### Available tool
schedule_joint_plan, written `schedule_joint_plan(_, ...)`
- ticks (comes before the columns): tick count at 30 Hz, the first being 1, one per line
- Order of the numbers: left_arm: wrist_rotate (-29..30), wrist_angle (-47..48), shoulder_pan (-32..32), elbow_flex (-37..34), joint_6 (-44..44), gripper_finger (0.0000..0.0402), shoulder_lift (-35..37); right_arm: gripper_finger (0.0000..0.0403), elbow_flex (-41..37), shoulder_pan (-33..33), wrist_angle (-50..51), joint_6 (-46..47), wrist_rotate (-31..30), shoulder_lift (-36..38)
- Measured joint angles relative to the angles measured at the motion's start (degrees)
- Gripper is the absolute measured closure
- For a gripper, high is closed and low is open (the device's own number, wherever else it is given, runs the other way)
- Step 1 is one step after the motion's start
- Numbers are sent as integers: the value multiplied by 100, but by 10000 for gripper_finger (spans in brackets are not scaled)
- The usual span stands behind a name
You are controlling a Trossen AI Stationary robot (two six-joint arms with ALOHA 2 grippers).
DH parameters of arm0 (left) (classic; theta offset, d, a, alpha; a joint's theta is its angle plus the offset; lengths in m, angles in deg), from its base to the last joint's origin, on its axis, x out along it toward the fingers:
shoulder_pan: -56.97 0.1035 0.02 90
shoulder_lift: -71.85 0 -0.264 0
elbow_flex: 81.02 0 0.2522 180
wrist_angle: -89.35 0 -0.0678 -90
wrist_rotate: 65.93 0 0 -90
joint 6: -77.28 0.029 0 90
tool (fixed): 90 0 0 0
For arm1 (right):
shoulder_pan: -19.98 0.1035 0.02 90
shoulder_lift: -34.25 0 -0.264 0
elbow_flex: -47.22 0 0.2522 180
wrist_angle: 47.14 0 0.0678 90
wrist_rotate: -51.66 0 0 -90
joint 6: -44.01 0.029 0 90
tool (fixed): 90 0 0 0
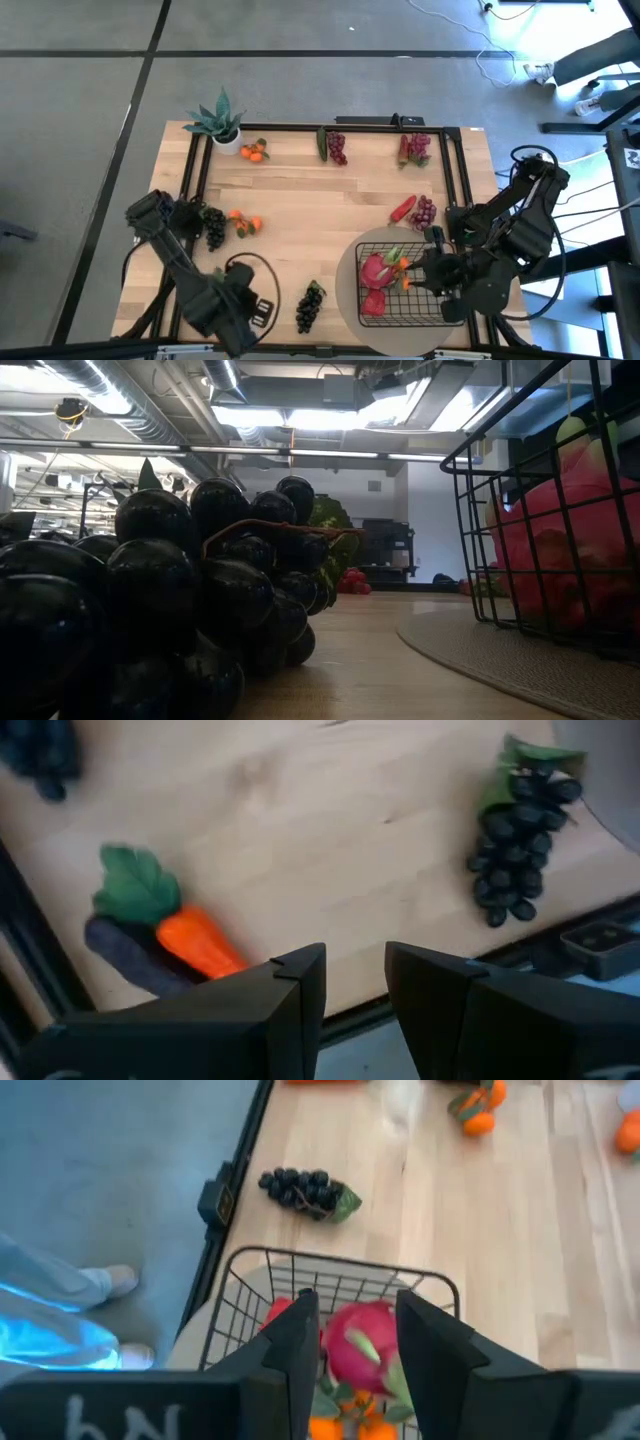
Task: Build produce basket
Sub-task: Put the carrot into the black wire basket
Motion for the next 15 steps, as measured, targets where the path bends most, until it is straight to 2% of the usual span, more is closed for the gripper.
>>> schedule_joint_plan(4, -1, 31, -322, -392, -733, 308, 0, 283, 2, -165, -250, -237, 8, -2)
schedule_joint_plan(11, -20, 18, -530, -1053, -647, 308, 0, 283, 2, -554, -755, -652, 189, -2)
schedule_joint_plan(15, -602, 215, -490, -1420, -767, 308, 1, 283, 2, -768, -1038, -726, 534, -2)
